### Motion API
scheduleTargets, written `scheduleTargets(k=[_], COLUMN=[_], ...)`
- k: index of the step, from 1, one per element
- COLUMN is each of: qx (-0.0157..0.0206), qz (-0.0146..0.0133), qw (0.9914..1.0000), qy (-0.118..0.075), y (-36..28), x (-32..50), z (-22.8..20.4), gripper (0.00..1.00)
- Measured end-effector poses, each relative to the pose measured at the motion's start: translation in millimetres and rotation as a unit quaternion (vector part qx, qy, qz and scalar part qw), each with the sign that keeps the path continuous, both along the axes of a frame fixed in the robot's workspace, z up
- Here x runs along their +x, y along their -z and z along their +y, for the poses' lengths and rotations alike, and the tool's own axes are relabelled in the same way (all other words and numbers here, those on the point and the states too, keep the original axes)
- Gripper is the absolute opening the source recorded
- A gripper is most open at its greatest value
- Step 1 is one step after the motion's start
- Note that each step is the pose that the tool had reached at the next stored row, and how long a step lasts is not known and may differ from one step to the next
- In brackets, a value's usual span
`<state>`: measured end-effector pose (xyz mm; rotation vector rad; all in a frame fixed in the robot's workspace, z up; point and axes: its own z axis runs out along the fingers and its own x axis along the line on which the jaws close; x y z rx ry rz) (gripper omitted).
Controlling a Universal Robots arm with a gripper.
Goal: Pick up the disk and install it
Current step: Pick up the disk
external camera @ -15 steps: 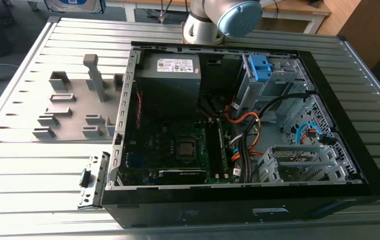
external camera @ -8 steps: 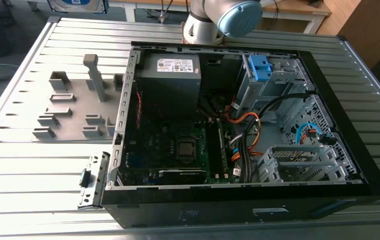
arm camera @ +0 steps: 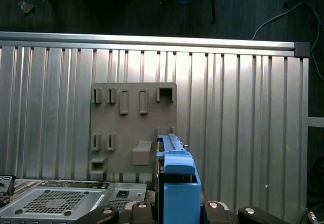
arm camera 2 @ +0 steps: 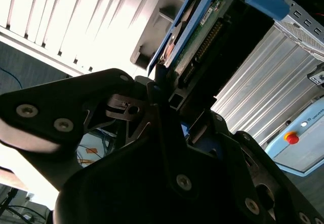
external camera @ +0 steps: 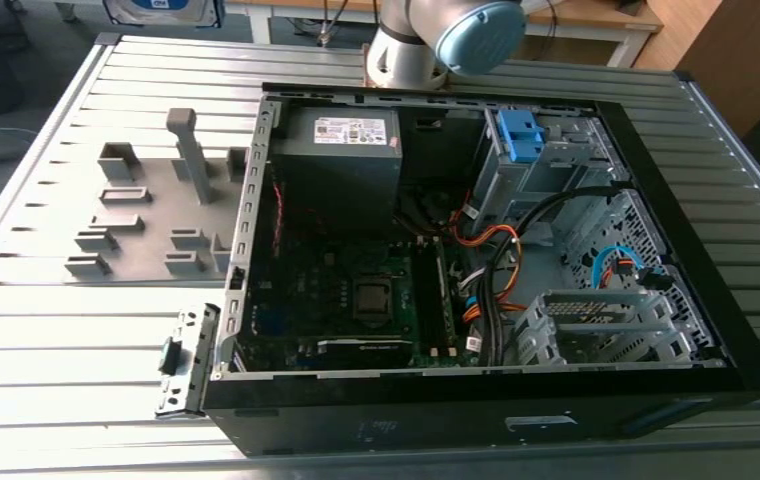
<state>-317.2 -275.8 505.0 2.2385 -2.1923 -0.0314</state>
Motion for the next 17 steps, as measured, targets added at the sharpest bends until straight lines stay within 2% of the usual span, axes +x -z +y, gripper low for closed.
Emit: scheduleTargets(k=[17], qx=[0.0], qz=[0.0], qw=[1.0], qy=[0.0], y=[0.0], x=[16.5], z=[0.0], gripper=[0.36])
